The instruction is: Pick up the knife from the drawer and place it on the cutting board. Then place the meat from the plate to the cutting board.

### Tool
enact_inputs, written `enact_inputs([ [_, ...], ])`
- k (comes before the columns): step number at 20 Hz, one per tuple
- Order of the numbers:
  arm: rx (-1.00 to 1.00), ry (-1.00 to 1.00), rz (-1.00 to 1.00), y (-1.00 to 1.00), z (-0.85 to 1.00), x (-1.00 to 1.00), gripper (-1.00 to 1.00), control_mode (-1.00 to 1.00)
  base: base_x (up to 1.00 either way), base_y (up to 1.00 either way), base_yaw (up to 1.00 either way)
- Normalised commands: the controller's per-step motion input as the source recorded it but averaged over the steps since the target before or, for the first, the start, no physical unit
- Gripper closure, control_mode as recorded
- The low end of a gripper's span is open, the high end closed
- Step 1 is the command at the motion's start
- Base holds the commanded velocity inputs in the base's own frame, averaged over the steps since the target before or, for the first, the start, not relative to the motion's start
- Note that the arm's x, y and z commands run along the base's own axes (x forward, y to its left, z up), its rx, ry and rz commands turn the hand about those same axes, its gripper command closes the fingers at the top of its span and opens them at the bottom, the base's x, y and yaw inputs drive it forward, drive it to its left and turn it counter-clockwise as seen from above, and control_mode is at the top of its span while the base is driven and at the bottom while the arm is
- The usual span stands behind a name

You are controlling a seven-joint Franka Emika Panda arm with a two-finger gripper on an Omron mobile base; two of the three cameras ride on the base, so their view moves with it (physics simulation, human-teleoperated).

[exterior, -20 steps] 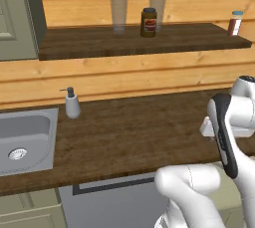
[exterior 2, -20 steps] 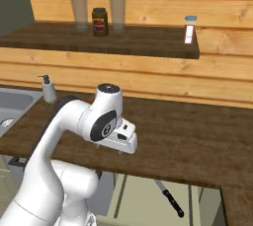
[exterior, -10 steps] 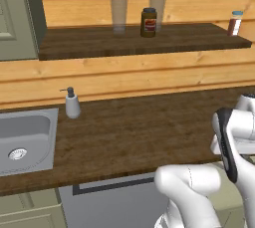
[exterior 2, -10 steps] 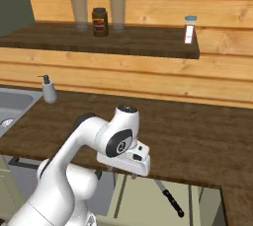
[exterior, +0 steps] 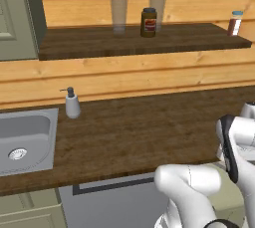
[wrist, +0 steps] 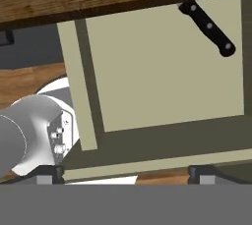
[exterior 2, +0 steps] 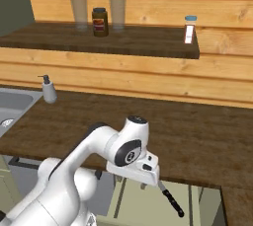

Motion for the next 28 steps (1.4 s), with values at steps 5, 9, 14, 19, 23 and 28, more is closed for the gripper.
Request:
enact_inputs([
  [5,0.00,0.00,0.00,-0.43,-0.33,-0.18,-1.00,-1.00,0.00,0.00,0.00],
  [9,0.00,0.01,0.00,-0.27,-0.24,-0.21,-1.00,-1.00,0.00,0.00,0.00],
  [14,-0.05,0.14,0.00,-0.05,-0.51,0.06,-1.00,-1.00,0.00,0.00,0.00],
  [19,0.02,0.05,0.00,-0.03,-0.70,0.17,-1.00,-1.00,0.00,0.00,0.00],
  [23,0.12,0.01,0.00,-0.24,-0.40,0.12,-1.00,-1.00,0.00,0.00,0.00],
  [28,0.11,0.00,0.00,-0.33,-0.26,0.04,-1.00,-1.00,0.00,0.00,0.00],
])
